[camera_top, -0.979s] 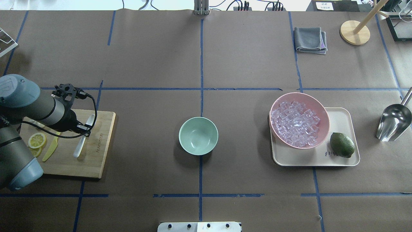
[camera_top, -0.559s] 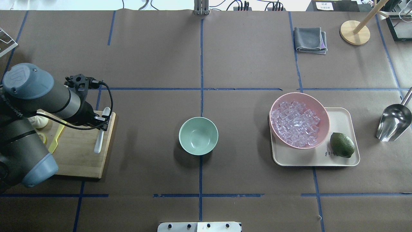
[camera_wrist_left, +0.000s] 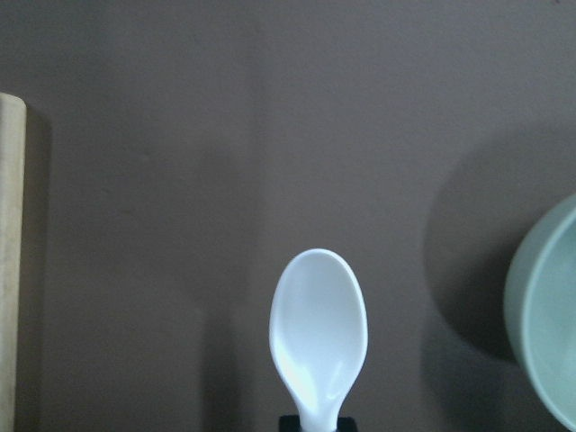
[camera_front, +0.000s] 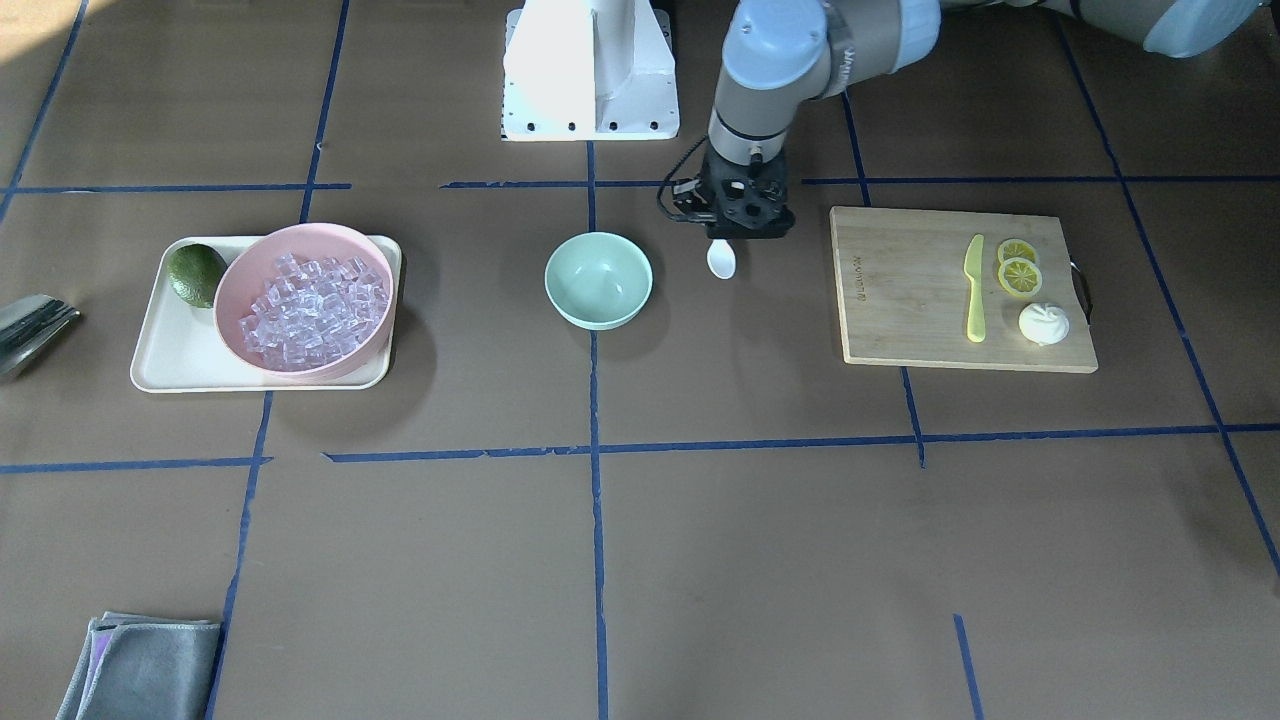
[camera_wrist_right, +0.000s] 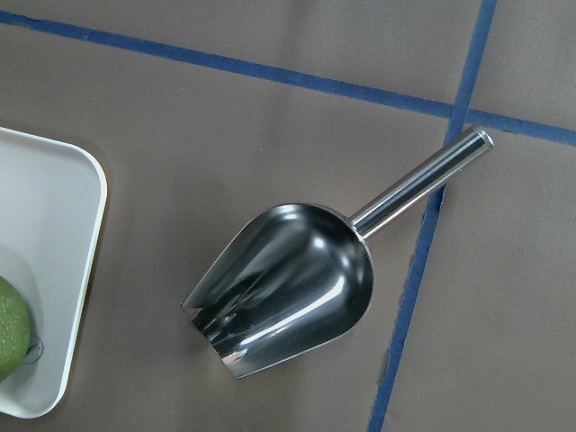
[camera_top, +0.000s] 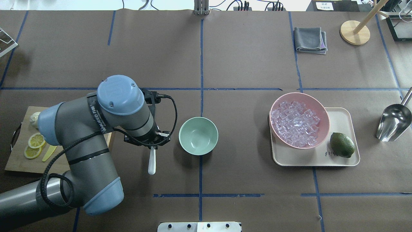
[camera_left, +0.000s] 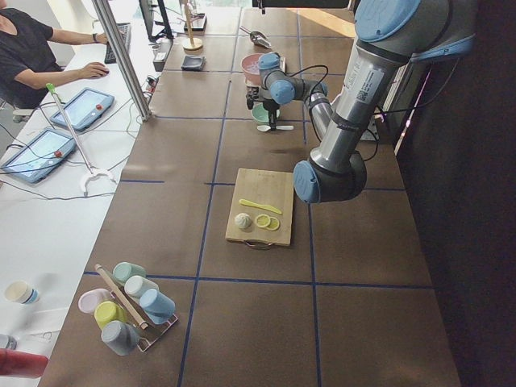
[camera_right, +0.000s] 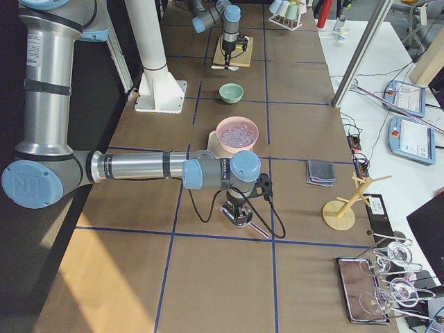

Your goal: Put spoon and ice into bowl

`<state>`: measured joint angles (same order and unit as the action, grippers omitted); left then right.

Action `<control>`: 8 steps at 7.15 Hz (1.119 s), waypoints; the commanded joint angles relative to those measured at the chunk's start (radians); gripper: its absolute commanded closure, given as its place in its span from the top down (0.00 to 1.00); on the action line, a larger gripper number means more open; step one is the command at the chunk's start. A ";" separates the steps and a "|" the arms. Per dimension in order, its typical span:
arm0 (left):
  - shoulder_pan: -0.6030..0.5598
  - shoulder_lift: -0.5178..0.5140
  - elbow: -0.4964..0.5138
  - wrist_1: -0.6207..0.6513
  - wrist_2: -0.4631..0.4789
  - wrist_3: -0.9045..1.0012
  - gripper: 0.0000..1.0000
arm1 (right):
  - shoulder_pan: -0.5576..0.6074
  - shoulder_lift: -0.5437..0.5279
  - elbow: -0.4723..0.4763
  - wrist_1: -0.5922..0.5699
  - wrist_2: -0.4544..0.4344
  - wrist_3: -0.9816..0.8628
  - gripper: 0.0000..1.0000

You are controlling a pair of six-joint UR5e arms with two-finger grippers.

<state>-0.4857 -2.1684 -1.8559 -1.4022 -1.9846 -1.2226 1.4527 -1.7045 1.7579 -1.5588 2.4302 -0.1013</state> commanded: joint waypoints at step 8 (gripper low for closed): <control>0.039 -0.316 0.328 -0.007 0.024 -0.040 0.15 | 0.000 -0.001 -0.003 -0.001 0.015 0.000 0.99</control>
<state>-0.4464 -2.4601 -1.5565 -1.4040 -1.9747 -1.2667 1.4527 -1.7055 1.7550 -1.5594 2.4435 -0.1012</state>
